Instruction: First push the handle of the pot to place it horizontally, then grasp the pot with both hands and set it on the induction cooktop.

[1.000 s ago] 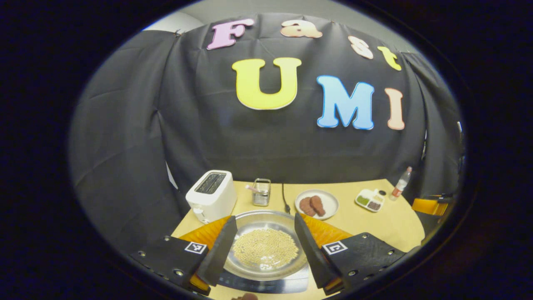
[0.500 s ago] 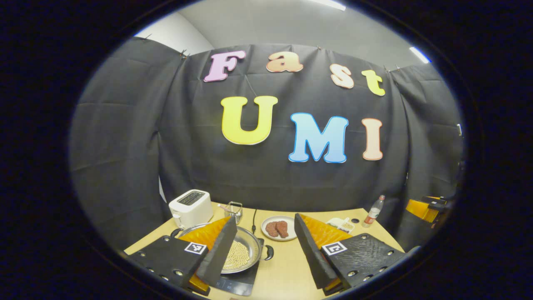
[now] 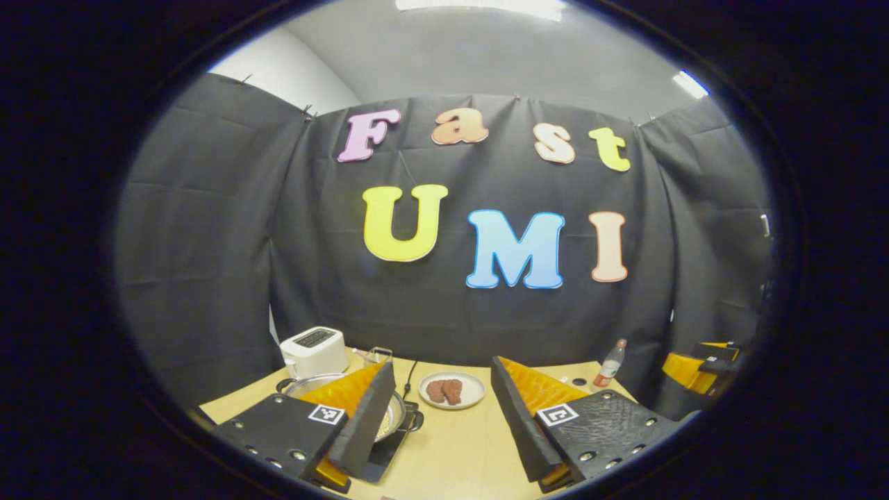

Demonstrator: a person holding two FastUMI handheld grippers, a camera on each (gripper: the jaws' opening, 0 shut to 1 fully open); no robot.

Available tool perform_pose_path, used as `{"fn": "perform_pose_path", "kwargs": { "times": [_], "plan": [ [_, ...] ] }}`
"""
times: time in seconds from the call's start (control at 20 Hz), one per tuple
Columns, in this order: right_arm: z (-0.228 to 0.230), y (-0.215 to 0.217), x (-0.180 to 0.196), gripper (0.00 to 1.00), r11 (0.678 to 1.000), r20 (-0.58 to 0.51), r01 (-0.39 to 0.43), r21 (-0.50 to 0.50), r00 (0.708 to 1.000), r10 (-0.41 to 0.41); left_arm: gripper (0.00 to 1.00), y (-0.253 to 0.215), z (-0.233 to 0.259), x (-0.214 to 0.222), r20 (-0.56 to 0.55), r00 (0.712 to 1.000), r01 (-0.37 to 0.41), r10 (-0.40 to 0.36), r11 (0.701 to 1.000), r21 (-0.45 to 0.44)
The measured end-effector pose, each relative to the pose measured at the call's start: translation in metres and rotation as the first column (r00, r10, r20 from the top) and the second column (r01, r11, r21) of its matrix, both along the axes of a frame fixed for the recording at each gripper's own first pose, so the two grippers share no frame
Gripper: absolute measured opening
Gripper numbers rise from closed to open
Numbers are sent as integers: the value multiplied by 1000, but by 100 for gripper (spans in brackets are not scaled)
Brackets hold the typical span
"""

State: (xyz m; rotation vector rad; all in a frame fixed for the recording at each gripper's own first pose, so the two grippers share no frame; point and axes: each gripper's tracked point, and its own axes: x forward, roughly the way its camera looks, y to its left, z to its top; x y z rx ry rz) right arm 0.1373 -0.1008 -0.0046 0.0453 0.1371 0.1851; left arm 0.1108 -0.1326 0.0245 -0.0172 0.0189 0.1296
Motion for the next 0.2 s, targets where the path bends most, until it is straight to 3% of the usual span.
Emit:
{"fn": "perform_pose_path", "kwargs": {
  "times": [0.05,0.2],
  "plan": [
    [-4,2,-5,92,1000,-18,2,-1,1000,-2,84,-7,-1,-7,7,1000,16,-16,1000,8],
    [-11,20,-20,91,1000,-24,2,25,1000,-1,82,-19,-16,-26,10,999,49,-49,999,1]
  ]
}}
